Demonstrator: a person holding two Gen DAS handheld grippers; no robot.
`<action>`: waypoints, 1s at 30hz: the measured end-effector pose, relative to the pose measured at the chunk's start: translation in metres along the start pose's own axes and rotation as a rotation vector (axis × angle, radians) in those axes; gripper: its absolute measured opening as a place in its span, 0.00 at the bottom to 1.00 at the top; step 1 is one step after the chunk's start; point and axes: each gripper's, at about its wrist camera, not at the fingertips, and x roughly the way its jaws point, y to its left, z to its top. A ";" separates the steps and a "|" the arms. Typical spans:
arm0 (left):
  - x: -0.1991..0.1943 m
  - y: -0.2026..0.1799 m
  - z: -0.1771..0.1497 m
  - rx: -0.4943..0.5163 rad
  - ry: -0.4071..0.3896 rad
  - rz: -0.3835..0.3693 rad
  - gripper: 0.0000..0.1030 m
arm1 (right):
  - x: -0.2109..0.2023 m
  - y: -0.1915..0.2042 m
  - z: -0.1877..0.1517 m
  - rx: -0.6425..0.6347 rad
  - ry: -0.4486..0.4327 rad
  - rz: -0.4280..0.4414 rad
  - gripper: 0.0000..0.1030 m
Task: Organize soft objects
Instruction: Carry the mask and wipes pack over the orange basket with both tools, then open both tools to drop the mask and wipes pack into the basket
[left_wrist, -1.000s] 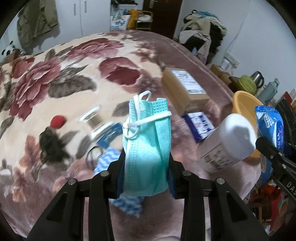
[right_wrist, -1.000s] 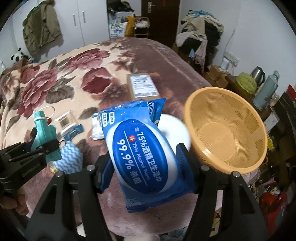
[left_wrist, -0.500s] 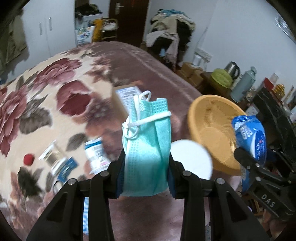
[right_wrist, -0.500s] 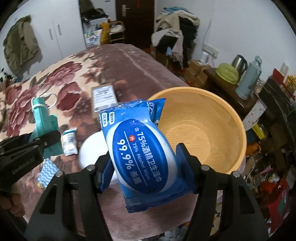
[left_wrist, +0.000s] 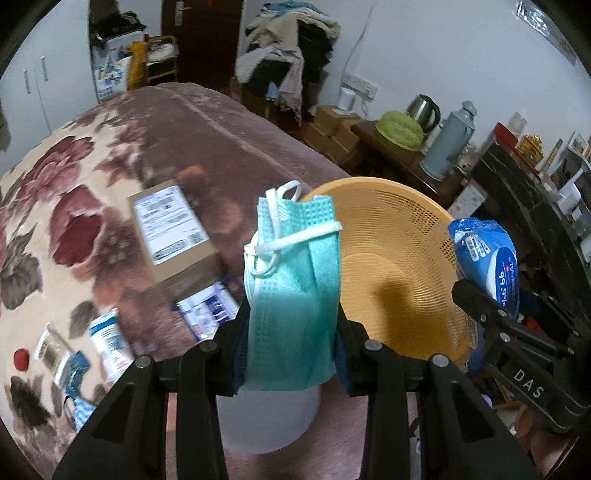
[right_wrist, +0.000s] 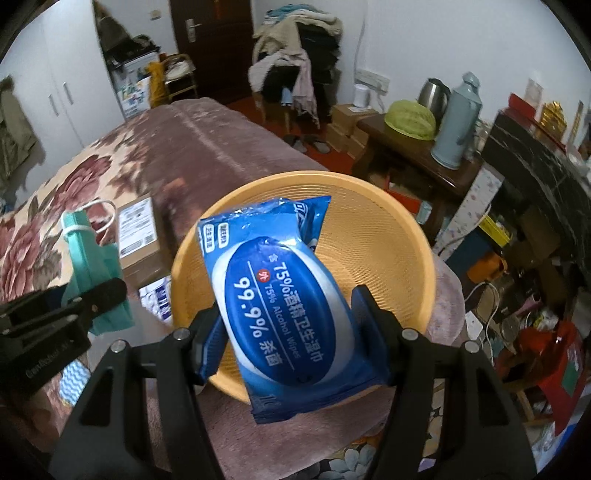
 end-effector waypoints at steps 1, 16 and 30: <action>0.003 -0.004 0.002 0.005 0.005 -0.006 0.37 | 0.001 -0.005 0.001 0.015 0.001 0.002 0.62; 0.048 -0.044 0.019 0.052 0.035 -0.060 0.86 | 0.015 -0.058 0.009 0.219 0.015 0.036 0.80; 0.021 -0.023 0.006 0.072 -0.011 0.026 0.98 | 0.015 -0.055 0.001 0.222 0.044 0.020 1.00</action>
